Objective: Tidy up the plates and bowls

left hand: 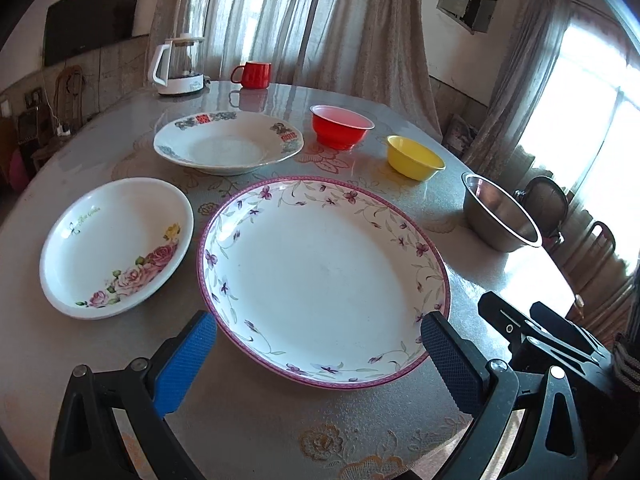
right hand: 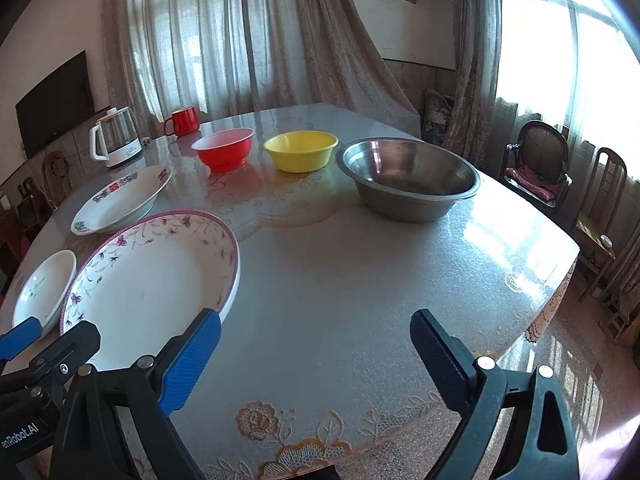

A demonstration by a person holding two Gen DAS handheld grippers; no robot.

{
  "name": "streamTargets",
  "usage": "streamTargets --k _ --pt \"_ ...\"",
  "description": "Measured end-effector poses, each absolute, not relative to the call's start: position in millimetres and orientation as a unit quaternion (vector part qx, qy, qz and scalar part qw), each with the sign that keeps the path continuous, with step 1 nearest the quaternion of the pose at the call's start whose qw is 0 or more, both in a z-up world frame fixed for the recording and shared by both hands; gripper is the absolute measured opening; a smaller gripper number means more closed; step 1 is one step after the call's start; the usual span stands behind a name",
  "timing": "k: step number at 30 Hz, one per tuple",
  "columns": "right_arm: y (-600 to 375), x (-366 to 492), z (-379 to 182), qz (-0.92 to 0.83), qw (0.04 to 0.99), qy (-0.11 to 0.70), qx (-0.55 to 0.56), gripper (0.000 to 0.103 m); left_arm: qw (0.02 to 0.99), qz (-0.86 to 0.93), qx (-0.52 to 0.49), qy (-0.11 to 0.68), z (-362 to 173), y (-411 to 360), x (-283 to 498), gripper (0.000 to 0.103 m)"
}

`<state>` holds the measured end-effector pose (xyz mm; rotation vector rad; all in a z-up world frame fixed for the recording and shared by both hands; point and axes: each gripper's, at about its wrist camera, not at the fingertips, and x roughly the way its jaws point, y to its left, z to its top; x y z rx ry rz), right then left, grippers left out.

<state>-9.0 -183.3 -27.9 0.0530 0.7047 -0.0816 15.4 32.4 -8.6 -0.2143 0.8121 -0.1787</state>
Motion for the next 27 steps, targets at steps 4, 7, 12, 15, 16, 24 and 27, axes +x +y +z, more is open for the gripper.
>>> streamTargets --k 4,7,12,15,16,24,27 --pt "-192 13 -27 0.054 0.920 0.379 0.078 0.096 0.895 -0.089 -0.149 0.412 -12 54 19 0.103" --pt "-195 36 -29 0.114 0.895 0.417 0.114 0.096 0.901 -0.074 -0.158 0.397 -8 69 15 0.100" --pt "-181 68 -25 0.149 0.886 0.432 0.080 0.092 0.898 -0.076 -0.149 0.407 -10 79 17 0.094" --pt "-169 91 -33 0.165 0.874 0.454 0.043 0.066 0.893 -0.090 -0.144 0.418 -16 78 21 0.078" --pt "-167 98 -36 0.164 0.872 0.459 0.036 0.055 0.891 -0.091 -0.141 0.422 -17 76 22 0.071" --pt "-165 132 -55 0.156 0.854 0.495 0.012 0.022 0.886 -0.091 -0.128 0.437 -24 67 30 0.051" --pt "-164 135 -55 0.161 0.854 0.495 0.002 0.022 0.888 -0.076 -0.122 0.436 -27 71 32 0.037"
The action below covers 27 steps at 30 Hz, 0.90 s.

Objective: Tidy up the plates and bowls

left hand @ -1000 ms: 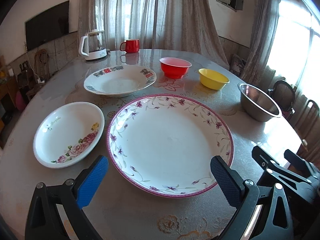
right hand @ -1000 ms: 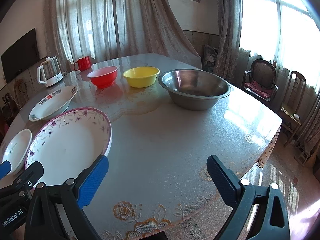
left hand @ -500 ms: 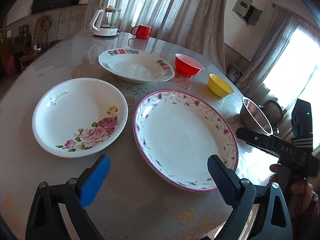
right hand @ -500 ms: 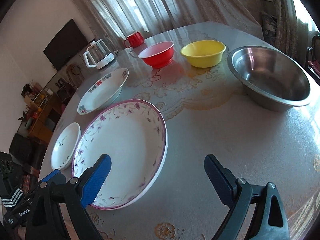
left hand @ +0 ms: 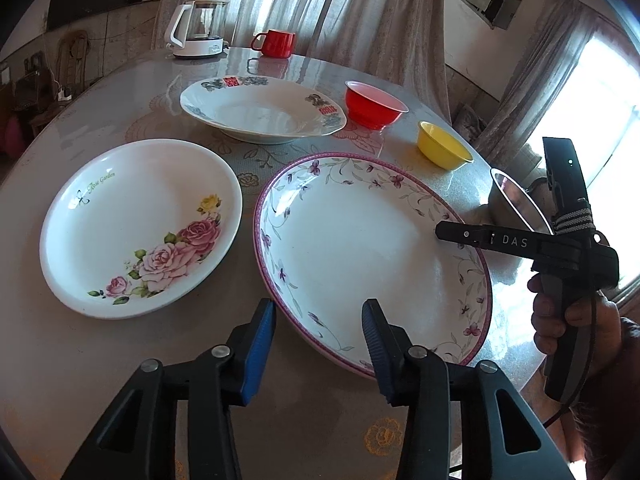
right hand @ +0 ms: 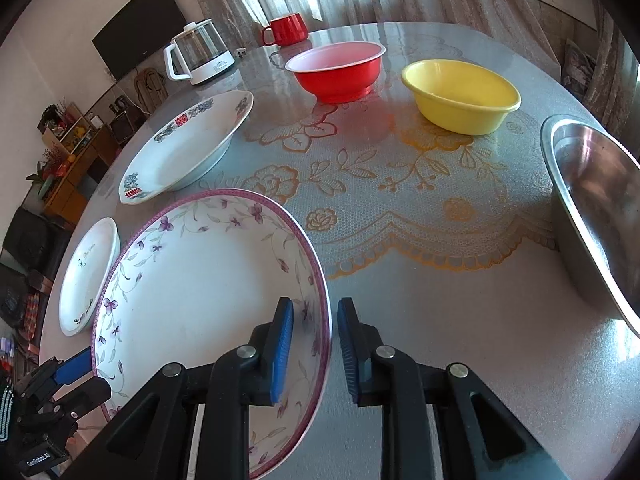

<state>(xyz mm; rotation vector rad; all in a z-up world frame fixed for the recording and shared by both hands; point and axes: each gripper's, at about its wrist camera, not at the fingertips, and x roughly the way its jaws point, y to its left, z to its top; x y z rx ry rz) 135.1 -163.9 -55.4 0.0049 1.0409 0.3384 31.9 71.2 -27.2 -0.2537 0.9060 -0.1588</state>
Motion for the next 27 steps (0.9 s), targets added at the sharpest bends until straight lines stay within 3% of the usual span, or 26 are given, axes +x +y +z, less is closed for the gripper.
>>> streamTargets --k 1,2,9,27 --pt "-163 135 -55 0.162 0.854 0.494 -0.001 0.020 0.889 -0.072 -0.119 0.436 -28 72 32 0.031" --pt "-161 134 -55 0.165 0.854 0.493 -0.006 0.015 0.890 -0.072 -0.115 0.435 -29 73 33 0.031" --pt "-163 126 -49 0.167 0.862 0.478 -0.028 0.010 0.892 -0.069 -0.100 0.435 -30 69 39 0.031" --pt "-175 90 -47 0.129 0.874 0.464 -0.059 0.013 0.896 -0.073 -0.032 0.438 -30 61 58 0.021"
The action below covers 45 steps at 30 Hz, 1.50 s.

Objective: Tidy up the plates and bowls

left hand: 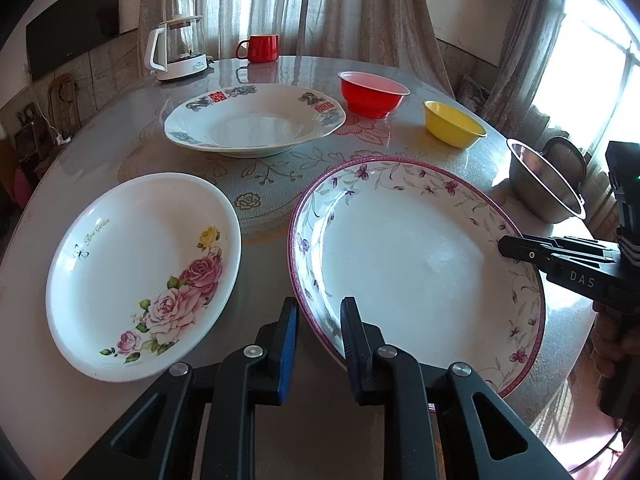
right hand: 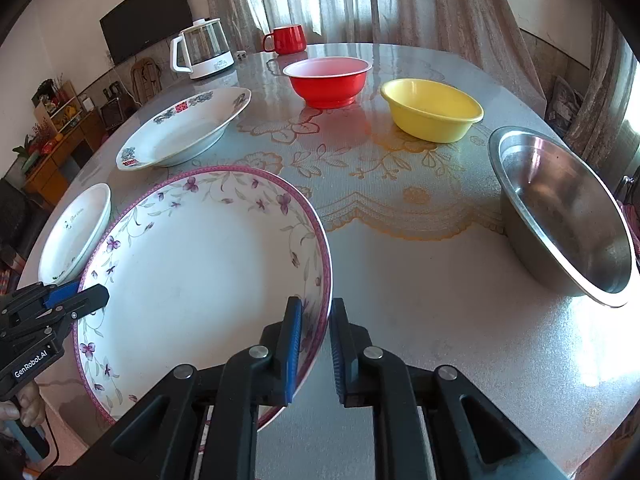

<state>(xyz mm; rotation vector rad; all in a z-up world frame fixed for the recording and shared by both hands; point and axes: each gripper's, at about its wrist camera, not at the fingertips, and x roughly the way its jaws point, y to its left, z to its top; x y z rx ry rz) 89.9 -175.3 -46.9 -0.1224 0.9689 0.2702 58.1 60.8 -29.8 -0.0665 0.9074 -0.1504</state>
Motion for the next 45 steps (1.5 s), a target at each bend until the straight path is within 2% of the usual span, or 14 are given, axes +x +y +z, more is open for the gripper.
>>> streamTargets --k 7,8,10,13,15,18,19,21,27,32,34,39,45 --pt "-179 92 -42 0.124 0.874 0.468 -0.053 0.015 0.893 -0.072 -0.049 0.442 -27 66 58 0.022" --pt "-179 94 -41 0.124 0.874 0.468 -0.051 0.015 0.891 -0.072 -0.051 0.445 -28 66 58 0.023" --pt "-180 96 -39 0.118 0.876 0.465 -0.049 0.015 0.889 -0.077 -0.056 0.448 -30 64 55 0.033" --pt "-180 100 -39 0.123 0.875 0.466 -0.038 0.021 0.892 -0.079 -0.057 0.440 -33 61 47 0.035" --pt "-180 101 -41 0.125 0.875 0.466 -0.035 0.021 0.898 -0.084 -0.060 0.429 -32 59 43 0.027" --pt "-177 102 -46 0.133 0.873 0.468 -0.037 0.020 0.901 -0.073 -0.053 0.425 -31 57 44 0.025" --pt "-175 102 -48 0.135 0.874 0.466 -0.037 0.014 0.899 -0.069 -0.060 0.427 -31 59 46 0.022" --pt "-171 102 -48 0.125 0.877 0.461 -0.052 0.011 0.899 -0.060 -0.065 0.430 -29 62 50 0.020" --pt "-167 103 -48 0.128 0.876 0.462 -0.057 0.011 0.900 -0.034 -0.045 0.432 -29 59 57 0.019" --pt "-165 104 -46 0.129 0.871 0.469 -0.072 0.012 0.905 -0.039 -0.038 0.422 -22 63 45 0.021" --pt "-165 104 -41 0.111 0.879 0.455 -0.085 0.020 0.910 -0.037 -0.035 0.411 -14 67 38 0.021" --pt "-156 110 -19 0.133 0.890 0.431 -0.062 0.026 0.919 -0.022 -0.047 0.390 -2 80 35 0.021" --pt "-124 128 -21 0.194 0.870 0.452 -0.027 0.027 0.920 -0.005 -0.067 0.385 1 96 41 0.021"
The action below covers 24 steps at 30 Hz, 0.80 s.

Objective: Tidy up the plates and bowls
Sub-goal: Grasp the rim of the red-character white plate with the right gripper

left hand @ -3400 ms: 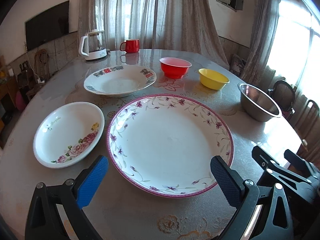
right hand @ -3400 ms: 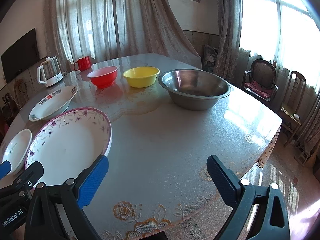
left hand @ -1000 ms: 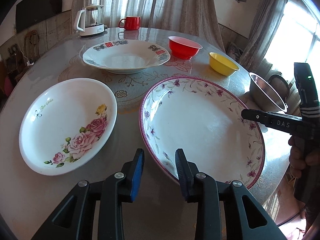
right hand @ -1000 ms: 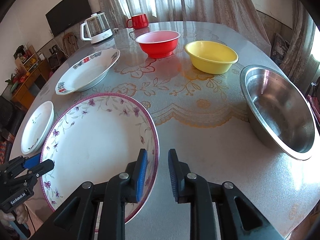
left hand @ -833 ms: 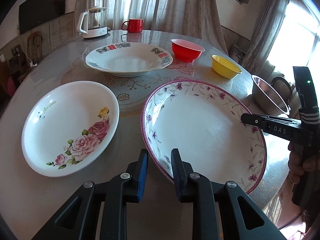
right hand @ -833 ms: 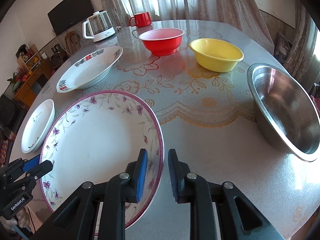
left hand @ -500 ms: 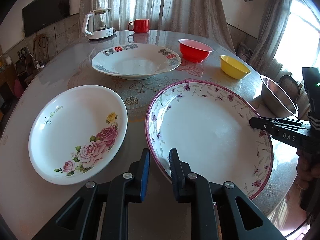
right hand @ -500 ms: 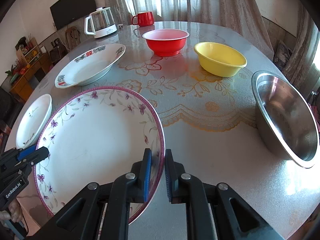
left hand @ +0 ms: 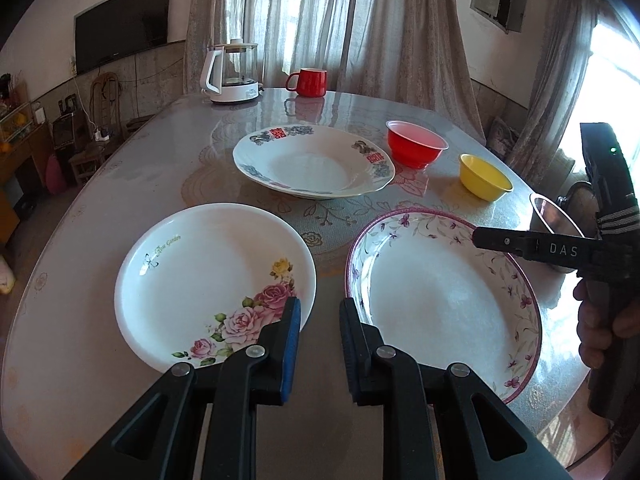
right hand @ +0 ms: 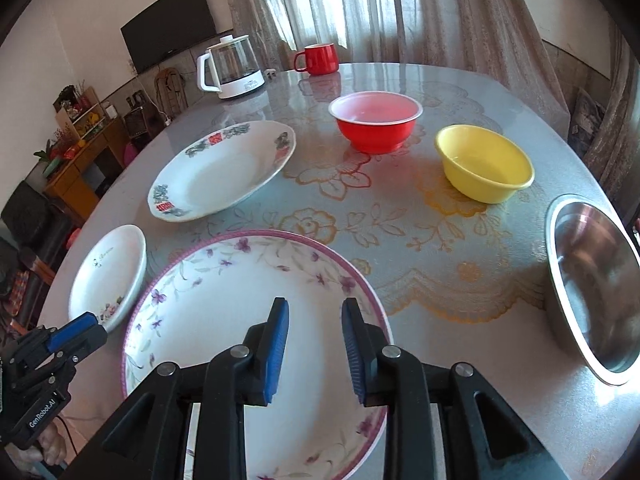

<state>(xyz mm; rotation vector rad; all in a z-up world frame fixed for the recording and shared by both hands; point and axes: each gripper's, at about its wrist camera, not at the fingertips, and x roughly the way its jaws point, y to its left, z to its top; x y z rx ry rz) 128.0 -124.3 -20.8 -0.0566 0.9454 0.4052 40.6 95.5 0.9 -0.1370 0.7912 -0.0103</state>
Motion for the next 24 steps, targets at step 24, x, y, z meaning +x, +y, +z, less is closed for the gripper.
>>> streamTargets --k 24 --pt "-88 206 -28 0.230 0.819 0.511 0.120 0.027 0.912 0.036 -0.116 0.391 11 150 94 0.021"
